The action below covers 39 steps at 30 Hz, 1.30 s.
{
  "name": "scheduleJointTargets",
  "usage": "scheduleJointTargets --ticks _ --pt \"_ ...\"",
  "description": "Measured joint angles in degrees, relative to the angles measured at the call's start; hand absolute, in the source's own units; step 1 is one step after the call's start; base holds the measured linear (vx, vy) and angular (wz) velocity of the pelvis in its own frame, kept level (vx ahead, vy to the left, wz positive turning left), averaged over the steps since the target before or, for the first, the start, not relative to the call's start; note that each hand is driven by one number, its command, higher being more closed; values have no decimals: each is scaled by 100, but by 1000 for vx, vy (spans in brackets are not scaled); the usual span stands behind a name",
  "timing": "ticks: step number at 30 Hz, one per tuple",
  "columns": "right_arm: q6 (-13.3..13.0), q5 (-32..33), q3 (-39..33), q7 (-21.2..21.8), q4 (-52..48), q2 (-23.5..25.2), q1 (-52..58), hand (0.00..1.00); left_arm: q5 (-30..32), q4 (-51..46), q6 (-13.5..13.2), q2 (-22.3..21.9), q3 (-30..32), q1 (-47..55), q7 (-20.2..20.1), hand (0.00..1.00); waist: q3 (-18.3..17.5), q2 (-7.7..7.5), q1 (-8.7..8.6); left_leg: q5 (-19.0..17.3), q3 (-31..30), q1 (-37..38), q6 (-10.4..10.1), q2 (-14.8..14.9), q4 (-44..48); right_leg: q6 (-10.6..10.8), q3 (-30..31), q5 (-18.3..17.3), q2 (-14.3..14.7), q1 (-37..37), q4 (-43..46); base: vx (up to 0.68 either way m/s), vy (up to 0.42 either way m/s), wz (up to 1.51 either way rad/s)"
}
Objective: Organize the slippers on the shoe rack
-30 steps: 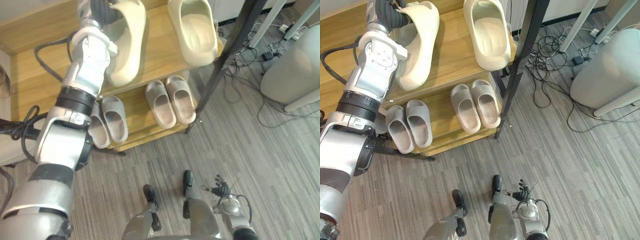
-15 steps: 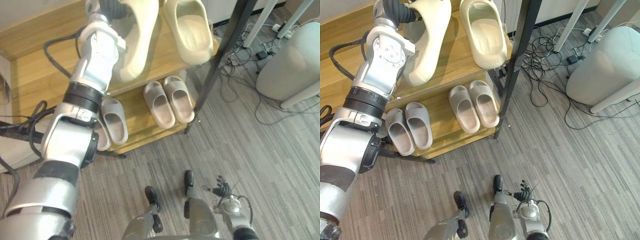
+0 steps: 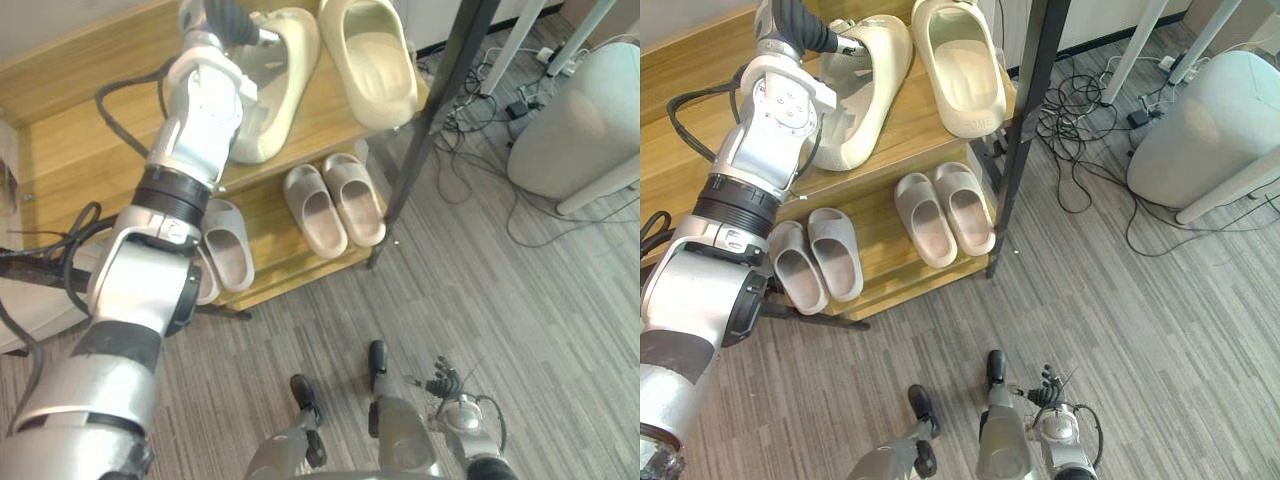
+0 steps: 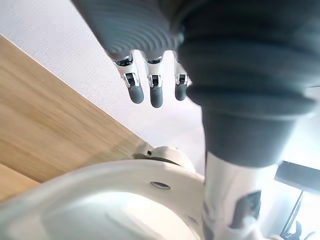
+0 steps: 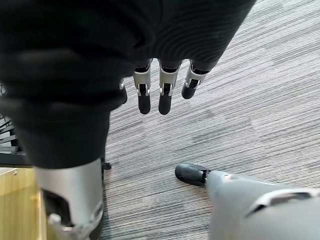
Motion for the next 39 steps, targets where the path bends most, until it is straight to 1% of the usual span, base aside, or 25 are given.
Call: scheduleJointTargets --ticks 4,8,12,16,19,22,24,25,26,29,30,31,32,35,39 --pt "0 0 25 -5 13 -1 6 0 -80 4 0 -79 1 1 2 0 0 0 -1 1 -41 43 2 -14 0 7 -40 1 -24 67 0 -1 87 5" --pt "-5 2 172 -4 22 -1 -4 0 -132 -5 -7 -192 3 2 14 0 -33 -32 2 3 -105 107 16 -28 -1 32 -84 -21 -36 160 -1 -3 85 8" --pt "-3 1 215 -1 34 27 -1 0 -264 -74 -7 -201 4 17 18 0 -41 -39 2 20 -132 107 40 -39 -1 34 -116 -20 -47 177 0 -15 80 5" --pt "1 -1 280 5 127 27 1 0 -394 -474 -35 -327 3 274 72 0 -46 -34 9 29 -260 217 51 -28 -1 48 -262 -44 -48 353 -1 4 74 13" --pt "4 -2 396 12 201 31 -9 0 -596 -859 -104 -425 33 524 131 0 -95 -33 43 32 -318 230 55 -30 -2 48 -314 -56 -56 398 -1 1 71 11" --pt "14 -4 437 15 213 83 12 0 -876 -1361 -159 -506 150 948 143 0 -108 -24 53 34 -391 297 58 -29 -3 57 -376 -80 -60 506 -2 -6 67 14" --pt "22 -4 443 15 216 97 41 0 -1201 -1781 -261 -667 247 1401 215 0 -188 14 76 34 -459 300 55 -30 -2 64 -461 -93 -70 548 -2 5 68 15" --pt "24 -5 446 15 218 99 40 0 -1286 -1941 -271 -715 287 1539 234 0 -198 24 88 35 -479 303 56 -31 -3 65 -484 -96 -74 563 -2 11 82 14" --pt "31 -7 458 15 219 100 46 0 -1508 -2281 -327 -830 339 1853 239 0 -226 43 106 35 -514 305 56 -32 -2 64 -522 -102 -79 583 -2 7 66 15" --pt "80 -19 504 17 221 100 70 0 -2028 -2622 -517 -1166 349 2339 225 0 -230 49 217 30 -602 387 48 -30 -2 68 -608 -131 -83 712 -3 2 53 13" --pt "82 -20 508 17 221 100 72 0 -2068 -2638 -518 -1189 349 2376 225 0 -235 51 224 29 -611 394 45 -29 -2 69 -618 -132 -83 724 -3 -7 59 15" --pt "88 -42 515 20 220 104 67 0 -2288 -2745 -538 -1236 348 2512 223 0 -240 59 260 19 -639 417 31 -30 -3 69 -642 -142 -88 762 -3 -10 61 10" --pt "101 -46 522 20 220 101 70 0 -2528 -2828 -615 -1268 350 2627 223 0 -261 75 309 19 -642 418 30 -31 -3 70 -646 -143 -91 766 -3 -12 73 8" --pt "136 -45 615 20 222 95 92 0 -2781 -3065 -730 -1346 348 2993 210 0 -342 137 346 19 -658 421 29 -33 -4 81 -668 -152 -97 781 -3 -2 62 4" --pt "136 -43 665 22 222 96 108 0 -2816 -3074 -751 -1442 340 3188 160 0 -362 157 352 25 -668 424 32 -31 -3 80 -676 -152 -109 788 -2 -2 57 1"
